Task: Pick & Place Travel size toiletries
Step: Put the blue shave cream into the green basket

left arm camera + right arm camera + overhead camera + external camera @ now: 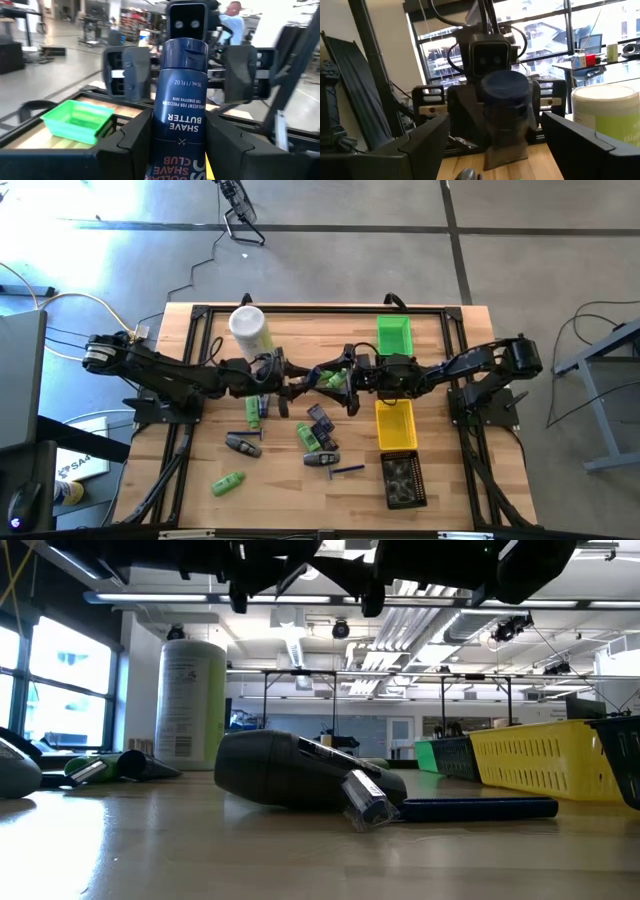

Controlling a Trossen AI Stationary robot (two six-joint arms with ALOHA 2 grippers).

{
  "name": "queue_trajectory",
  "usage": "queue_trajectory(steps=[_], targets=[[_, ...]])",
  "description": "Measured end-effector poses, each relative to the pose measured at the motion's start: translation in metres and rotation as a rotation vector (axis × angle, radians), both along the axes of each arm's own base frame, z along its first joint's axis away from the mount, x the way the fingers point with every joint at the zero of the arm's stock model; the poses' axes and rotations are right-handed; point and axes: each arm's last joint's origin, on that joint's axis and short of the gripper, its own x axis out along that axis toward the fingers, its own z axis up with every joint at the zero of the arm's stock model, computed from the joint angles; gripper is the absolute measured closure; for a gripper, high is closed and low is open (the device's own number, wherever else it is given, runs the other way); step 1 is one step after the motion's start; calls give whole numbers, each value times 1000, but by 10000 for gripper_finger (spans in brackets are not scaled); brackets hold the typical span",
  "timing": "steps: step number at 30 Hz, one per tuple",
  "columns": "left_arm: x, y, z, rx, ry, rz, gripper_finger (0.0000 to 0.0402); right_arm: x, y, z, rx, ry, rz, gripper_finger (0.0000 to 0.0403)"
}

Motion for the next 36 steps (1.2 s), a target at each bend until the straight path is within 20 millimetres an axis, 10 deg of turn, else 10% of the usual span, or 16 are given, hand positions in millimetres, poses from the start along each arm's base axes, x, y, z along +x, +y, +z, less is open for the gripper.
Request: queue_trajectory(steps=[22, 36], targets=[[7, -1, -4, 4, 52, -15, 247, 0, -1, 1, -40, -8, -43, 99], [7, -1, -4, 4, 53, -14, 247, 0, -1, 1, -44, -9, -36, 189]])
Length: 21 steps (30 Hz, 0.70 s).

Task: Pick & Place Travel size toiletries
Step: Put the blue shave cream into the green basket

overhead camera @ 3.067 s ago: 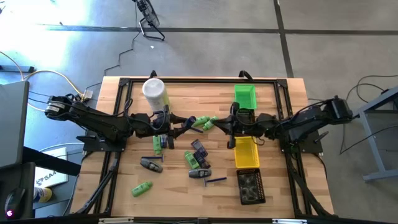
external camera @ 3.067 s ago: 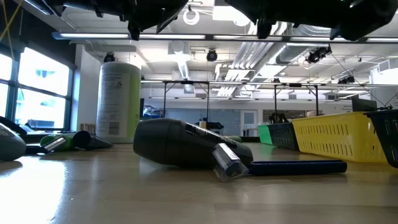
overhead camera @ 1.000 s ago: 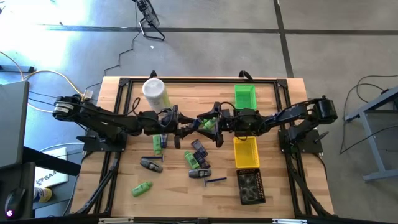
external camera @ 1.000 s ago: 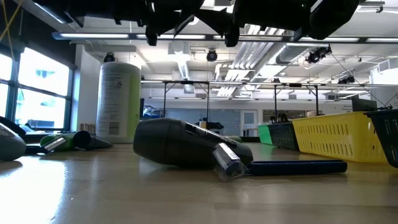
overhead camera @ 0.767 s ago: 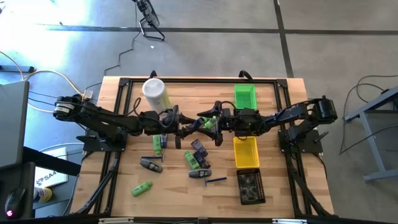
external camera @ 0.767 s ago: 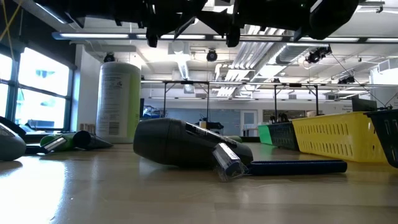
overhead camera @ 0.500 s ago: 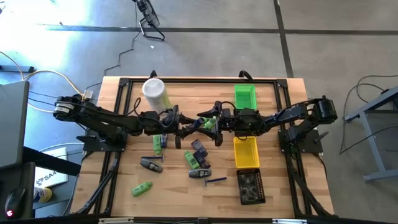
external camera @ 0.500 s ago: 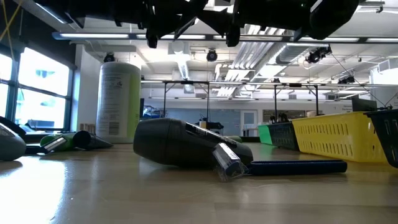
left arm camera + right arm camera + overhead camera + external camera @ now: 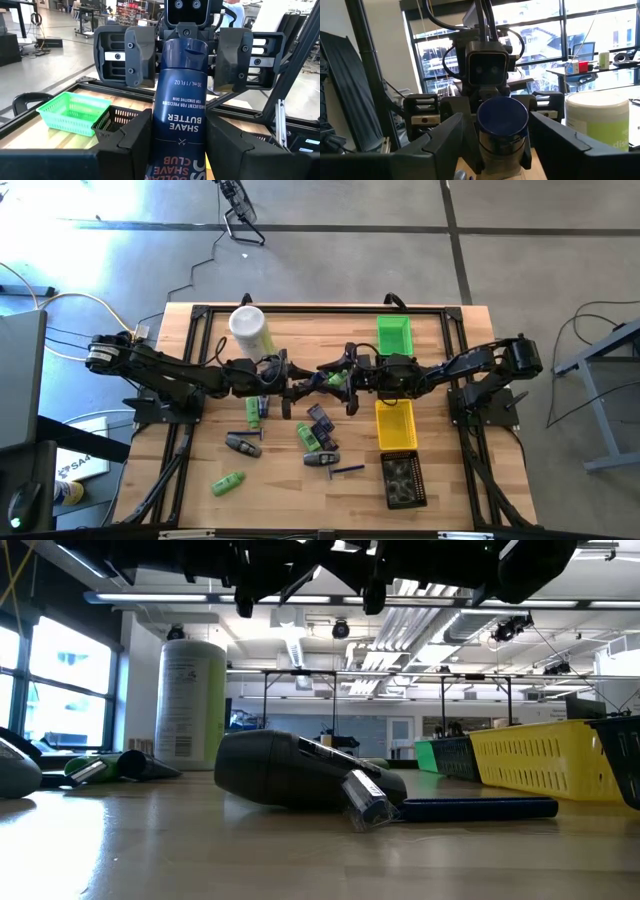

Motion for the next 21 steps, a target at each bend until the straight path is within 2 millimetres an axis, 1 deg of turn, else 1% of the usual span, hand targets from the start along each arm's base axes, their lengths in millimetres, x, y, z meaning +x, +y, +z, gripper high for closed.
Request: queue_trajectory(steps=[7, 16, 19, 21], targets=[[0, 0, 0, 0, 0, 0, 247, 0, 0, 0, -2, 0, 0, 226], [0, 0, -1, 1, 15, 0, 247, 0, 0, 0, -52, 0, -11, 270], [0, 0, -1, 1, 15, 0, 247, 0, 0, 0, -52, 0, -11, 275], [0, 0, -1, 1, 15, 0, 247, 0, 0, 0, -52, 0, -11, 271]])
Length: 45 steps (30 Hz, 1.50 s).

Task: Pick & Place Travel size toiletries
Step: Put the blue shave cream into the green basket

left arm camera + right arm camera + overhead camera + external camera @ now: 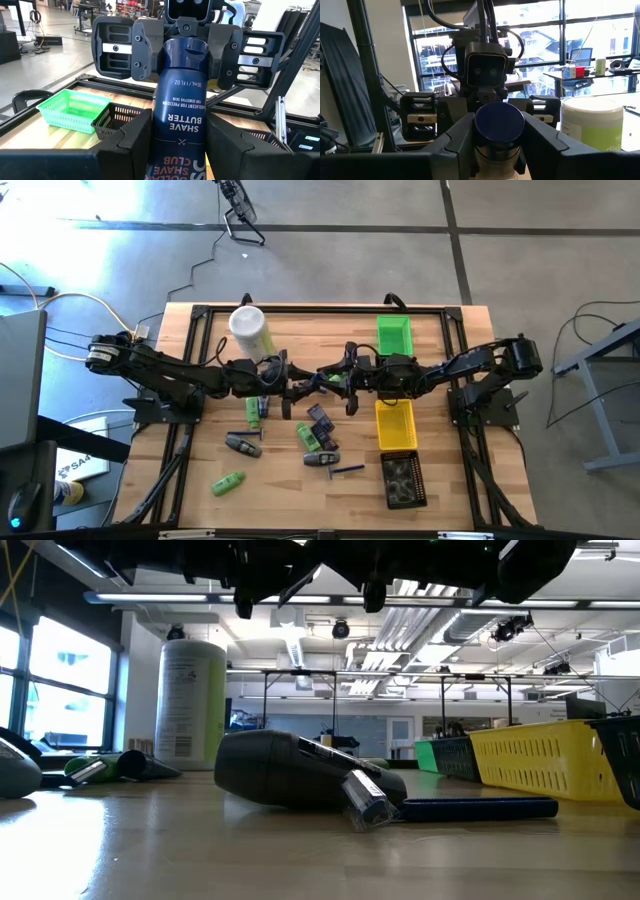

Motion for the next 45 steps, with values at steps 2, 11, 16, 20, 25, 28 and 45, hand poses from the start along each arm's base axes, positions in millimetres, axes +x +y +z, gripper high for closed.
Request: queue_trajectory(steps=[2, 11, 16, 20, 25, 28, 45], targets=[[0, 0, 0, 0, 0, 4, 247, 0, 0, 0, 0, 0, 0, 264], [0, 0, 0, 1, 1, 8, 247, 0, 0, 0, 0, 0, 0, 278], [0, 0, 0, 3, 1, 8, 247, 0, 0, 0, 0, 1, 0, 264], [0, 0, 0, 3, 2, 8, 247, 0, 0, 0, 0, 1, 0, 273], [0, 0, -1, 5, 9, 21, 247, 0, 0, -1, 0, 6, 0, 275], [0, 1, -2, 15, 20, 29, 236, 0, 0, -1, 0, 11, -1, 265], [-8, 2, 11, 73, -27, 43, 140, 0, 0, -1, 1, 7, -3, 275]])
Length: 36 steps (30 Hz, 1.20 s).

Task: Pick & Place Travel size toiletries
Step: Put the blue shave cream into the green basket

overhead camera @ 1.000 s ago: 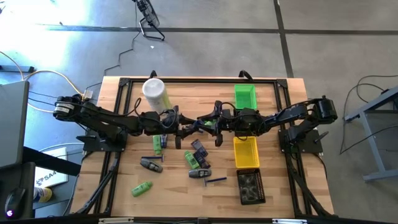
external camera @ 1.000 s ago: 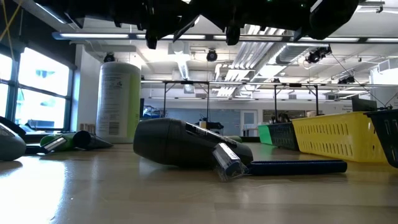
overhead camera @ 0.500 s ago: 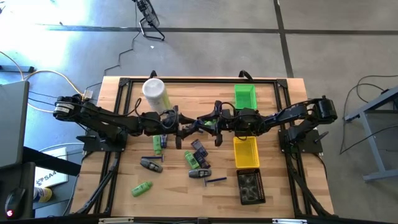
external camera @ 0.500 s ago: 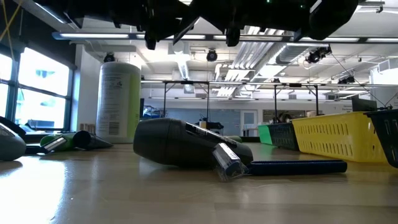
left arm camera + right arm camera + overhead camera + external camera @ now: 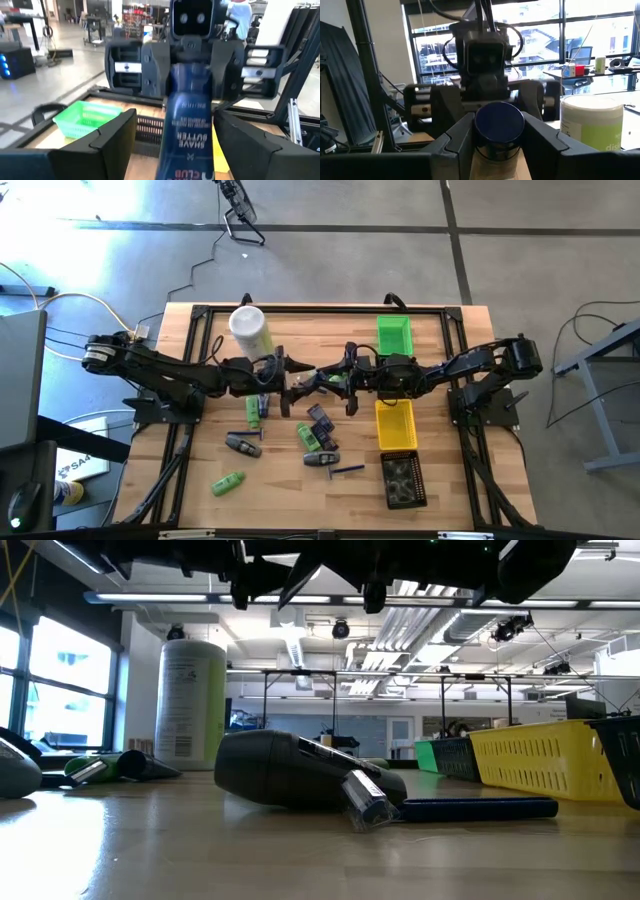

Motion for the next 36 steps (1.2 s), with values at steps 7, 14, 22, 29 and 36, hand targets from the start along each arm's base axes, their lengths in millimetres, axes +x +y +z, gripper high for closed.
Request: queue_trajectory(steps=[7, 14, 22, 29, 36], targets=[[-19, 2, 18, 27, -15, 19, 140, 0, -3, -1, 3, 13, -22, 270], [-30, 3, 22, 15, 23, 23, 140, 0, -14, -2, 11, 24, -88, 278], [-30, 3, 20, 4, 37, 22, 140, -21, -21, 18, -3, 131, -220, 277], [-30, 3, 20, 5, 44, 29, 140, -55, -12, 46, -53, 201, -405, 270], [-30, 3, 19, 6, 47, 29, 140, -95, -2, 65, -73, 281, -563, 278]])
